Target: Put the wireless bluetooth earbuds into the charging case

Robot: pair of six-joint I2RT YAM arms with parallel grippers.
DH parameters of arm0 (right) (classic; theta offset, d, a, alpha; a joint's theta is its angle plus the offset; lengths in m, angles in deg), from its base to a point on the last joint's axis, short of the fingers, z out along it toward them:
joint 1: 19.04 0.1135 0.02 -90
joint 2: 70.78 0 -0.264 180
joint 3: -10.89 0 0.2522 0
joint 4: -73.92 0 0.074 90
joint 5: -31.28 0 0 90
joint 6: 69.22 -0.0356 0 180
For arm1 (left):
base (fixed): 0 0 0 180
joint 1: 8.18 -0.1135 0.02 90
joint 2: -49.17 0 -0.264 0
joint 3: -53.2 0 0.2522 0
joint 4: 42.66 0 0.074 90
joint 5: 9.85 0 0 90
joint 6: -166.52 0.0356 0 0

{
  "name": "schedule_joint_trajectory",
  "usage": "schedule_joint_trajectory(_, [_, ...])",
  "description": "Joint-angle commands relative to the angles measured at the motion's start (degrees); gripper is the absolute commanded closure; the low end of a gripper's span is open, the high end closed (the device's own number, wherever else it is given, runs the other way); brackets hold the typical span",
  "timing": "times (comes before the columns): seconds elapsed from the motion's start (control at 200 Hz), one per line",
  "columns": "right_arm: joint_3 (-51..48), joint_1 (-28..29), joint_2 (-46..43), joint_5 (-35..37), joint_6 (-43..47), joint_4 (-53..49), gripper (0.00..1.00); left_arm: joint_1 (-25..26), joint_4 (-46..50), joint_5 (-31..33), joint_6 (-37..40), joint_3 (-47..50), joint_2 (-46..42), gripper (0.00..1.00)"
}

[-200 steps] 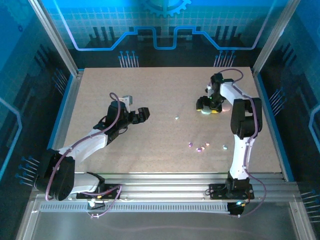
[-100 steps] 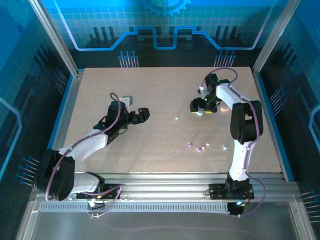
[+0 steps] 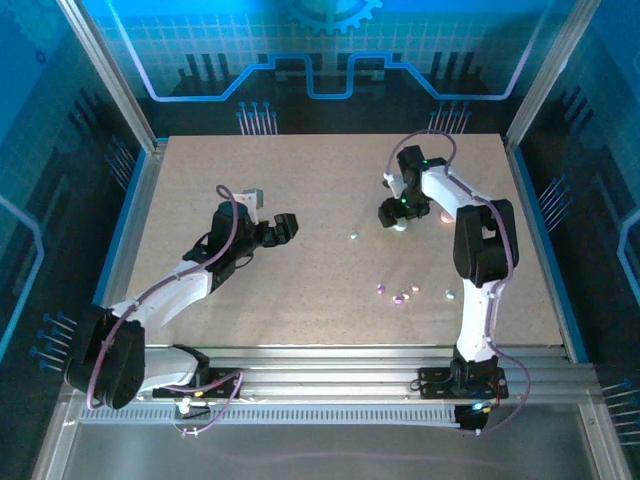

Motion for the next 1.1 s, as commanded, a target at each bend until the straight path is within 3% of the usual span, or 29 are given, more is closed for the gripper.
schedule_joint_trajectory(0.0, [1.22,1.25,2.05,0.3,2.46,-1.65,0.29,0.58,0.48,0.71,1.16,-0.01,-1.56,0.01])
schedule_joint_trajectory(0.215, [1.35,1.61,3.01,1.23,2.48,-1.54,0.35,0.53,0.6,0.72,1.11,-0.06,-1.49,0.01])
schedule_joint_trajectory(0.795, [2.97,2.47,5.64,4.14,-3.99,1.13,0.38,0.56,0.29,0.41,-0.47,-0.44,-0.33,0.01])
schedule_joint_trajectory(1.096, [-3.3,3.46,-0.94,5.85,-5.06,7.62,0.59,0.55,2.33,0.87,-3.51,-2.89,-0.37,0.01])
